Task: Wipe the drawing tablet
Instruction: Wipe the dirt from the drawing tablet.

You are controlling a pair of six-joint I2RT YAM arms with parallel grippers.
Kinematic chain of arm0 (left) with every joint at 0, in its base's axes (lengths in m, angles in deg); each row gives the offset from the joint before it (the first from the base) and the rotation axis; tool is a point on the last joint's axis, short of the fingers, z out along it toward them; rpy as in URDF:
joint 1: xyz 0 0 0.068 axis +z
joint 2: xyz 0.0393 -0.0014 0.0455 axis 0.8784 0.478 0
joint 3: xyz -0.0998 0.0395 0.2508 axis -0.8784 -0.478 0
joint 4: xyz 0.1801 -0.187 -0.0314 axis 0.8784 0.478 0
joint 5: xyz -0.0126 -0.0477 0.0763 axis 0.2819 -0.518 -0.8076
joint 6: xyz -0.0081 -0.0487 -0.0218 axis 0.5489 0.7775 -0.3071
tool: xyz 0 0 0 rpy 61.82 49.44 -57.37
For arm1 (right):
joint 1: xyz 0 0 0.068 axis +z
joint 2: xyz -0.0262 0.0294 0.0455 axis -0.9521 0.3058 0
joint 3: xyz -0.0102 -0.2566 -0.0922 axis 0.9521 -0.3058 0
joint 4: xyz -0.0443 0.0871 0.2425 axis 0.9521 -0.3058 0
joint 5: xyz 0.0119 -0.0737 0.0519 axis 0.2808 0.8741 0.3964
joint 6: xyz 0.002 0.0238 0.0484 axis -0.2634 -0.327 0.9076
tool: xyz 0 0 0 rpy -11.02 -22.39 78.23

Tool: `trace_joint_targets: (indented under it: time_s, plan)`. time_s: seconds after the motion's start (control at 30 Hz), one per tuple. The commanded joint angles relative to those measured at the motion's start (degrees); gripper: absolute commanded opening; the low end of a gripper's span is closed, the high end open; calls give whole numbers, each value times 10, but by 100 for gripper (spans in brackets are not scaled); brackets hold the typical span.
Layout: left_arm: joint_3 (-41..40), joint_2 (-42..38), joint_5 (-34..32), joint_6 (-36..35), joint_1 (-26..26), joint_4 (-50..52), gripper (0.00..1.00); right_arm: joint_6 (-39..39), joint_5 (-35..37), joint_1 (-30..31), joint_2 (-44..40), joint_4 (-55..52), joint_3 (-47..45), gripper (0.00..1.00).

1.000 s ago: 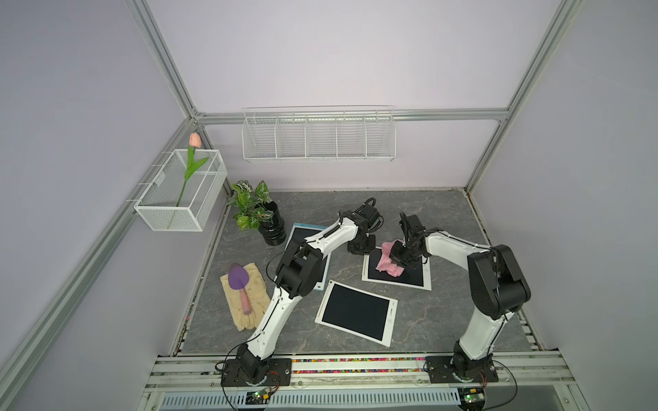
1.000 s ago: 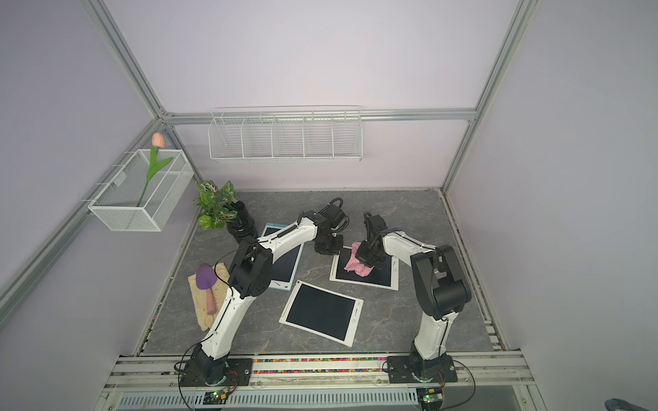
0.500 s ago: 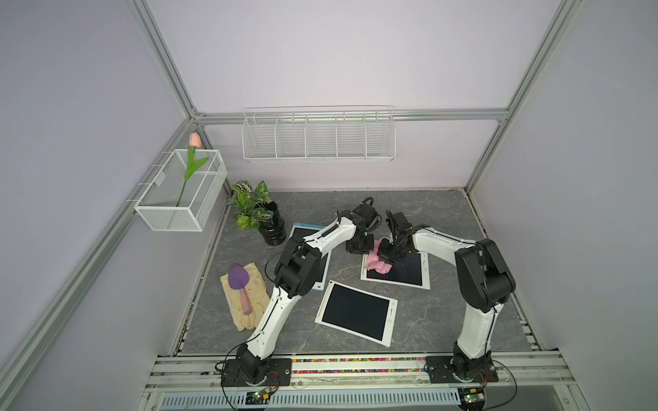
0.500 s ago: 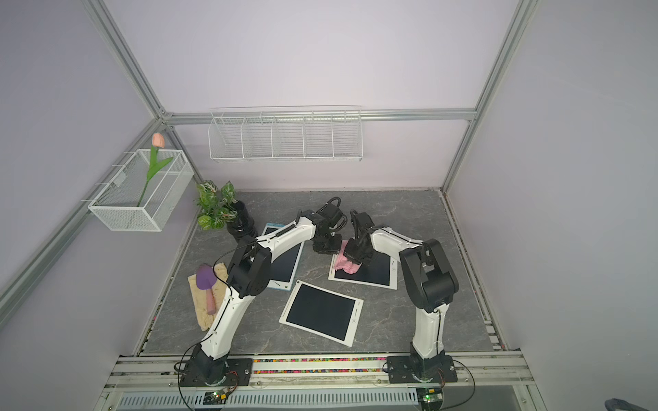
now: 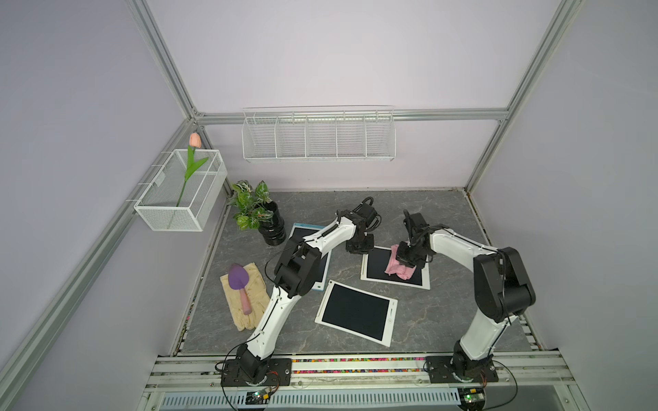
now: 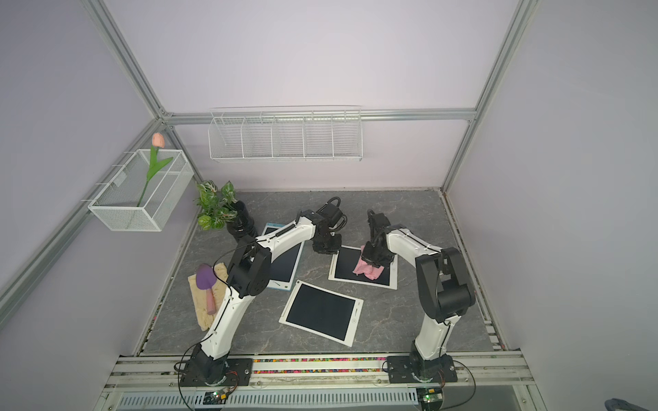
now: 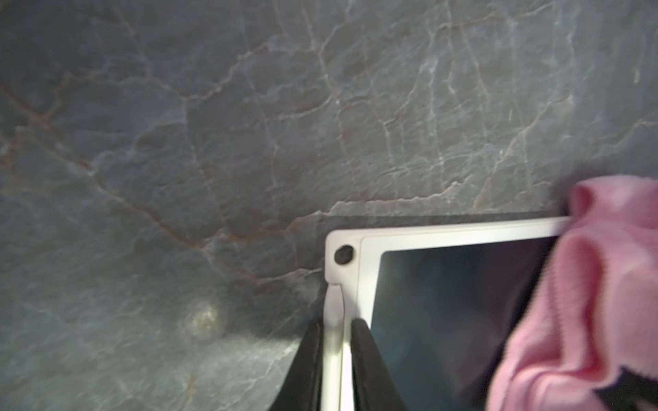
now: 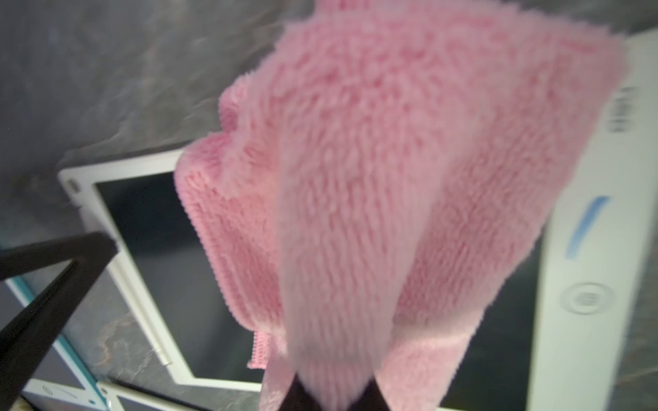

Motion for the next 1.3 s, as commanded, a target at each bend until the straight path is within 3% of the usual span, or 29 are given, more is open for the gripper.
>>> trace_joint_targets:
  time_s: [0.0, 0.13, 0.43, 0.7, 0.8, 1.0, 1.27]
  plan:
    - [-21, 25, -7, 2, -1, 28, 18, 5, -15, 55, 25, -6, 42, 7]
    - [-22, 24, -6, 4, 0, 27, 18, 42, -34, 64, 13, 21, 10, 7]
    - [-21, 24, -6, 3, 0, 26, 18, 9, 2, 3, -86, -12, -99, 7]
    - [-22, 24, -7, 3, -1, 25, 18, 53, -11, 125, -26, 15, -54, 7]
    - [-24, 23, -10, 3, 0, 27, 18, 57, -17, 140, -4, 9, -29, 7]
    - [-25, 24, -11, 2, 0, 26, 18, 36, -1, 49, -83, -9, -117, 7]
    - [-24, 26, -12, 2, 3, 27, 18, -55, 16, -138, -183, -77, -211, 7]
